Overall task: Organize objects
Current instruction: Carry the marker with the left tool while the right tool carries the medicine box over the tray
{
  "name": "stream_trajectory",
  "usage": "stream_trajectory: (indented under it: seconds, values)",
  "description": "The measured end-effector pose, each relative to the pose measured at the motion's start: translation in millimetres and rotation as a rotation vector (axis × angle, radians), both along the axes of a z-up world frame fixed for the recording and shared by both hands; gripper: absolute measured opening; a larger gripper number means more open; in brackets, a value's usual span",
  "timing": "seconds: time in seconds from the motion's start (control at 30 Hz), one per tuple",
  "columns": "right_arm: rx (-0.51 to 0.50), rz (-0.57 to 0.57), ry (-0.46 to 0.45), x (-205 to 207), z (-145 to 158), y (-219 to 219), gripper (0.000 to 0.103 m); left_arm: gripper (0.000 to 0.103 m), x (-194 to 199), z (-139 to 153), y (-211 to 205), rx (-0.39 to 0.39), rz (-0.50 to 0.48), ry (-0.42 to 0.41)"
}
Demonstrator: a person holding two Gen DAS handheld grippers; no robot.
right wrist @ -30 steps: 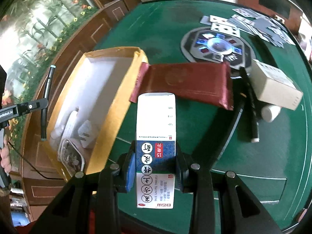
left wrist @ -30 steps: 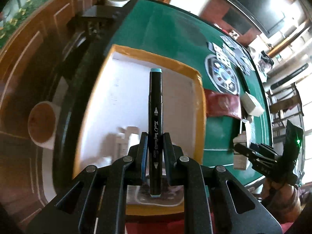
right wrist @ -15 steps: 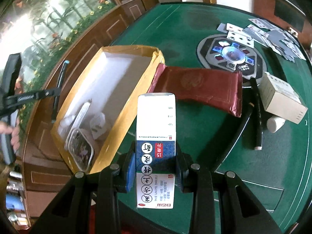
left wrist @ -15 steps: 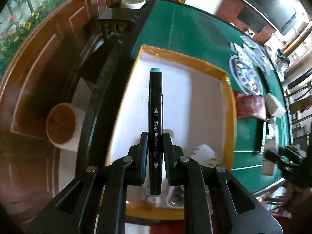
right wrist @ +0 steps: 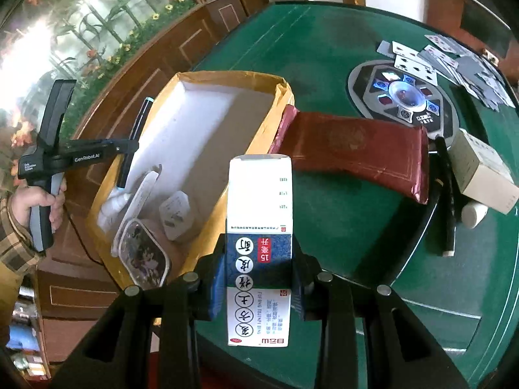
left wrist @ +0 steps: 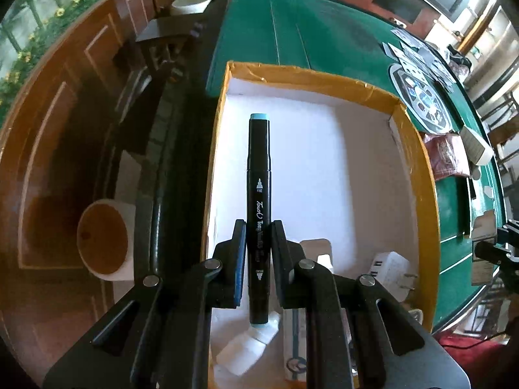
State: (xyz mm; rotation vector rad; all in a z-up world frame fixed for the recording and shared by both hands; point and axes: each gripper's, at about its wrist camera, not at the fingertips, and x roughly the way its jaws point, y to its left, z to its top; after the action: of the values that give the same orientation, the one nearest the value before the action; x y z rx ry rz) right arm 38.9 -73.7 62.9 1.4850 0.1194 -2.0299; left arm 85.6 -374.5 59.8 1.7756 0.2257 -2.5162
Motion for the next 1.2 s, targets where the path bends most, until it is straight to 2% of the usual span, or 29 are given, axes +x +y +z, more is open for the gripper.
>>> stream_trajectory:
  seconds: [0.17, 0.6, 0.93, 1.2]
  values:
    - [-0.008, 0.002, -0.015, 7, -4, -11, 0.033, 0.014, 7, -9, -1, -0.026, -0.038, -0.032]
    - [-0.055, 0.078, 0.008, -1, 2, -40, 0.033, 0.014, 49, -24, 12, -0.028, -0.027, -0.102]
    - [-0.123, 0.070, -0.049, -44, -6, -86, 0.033, 0.014, 67, -28, 12, 0.020, 0.013, -0.107]
    - [-0.028, 0.073, -0.066, -61, -34, -125, 0.033, 0.014, 66, -30, 11, 0.043, 0.009, -0.096]
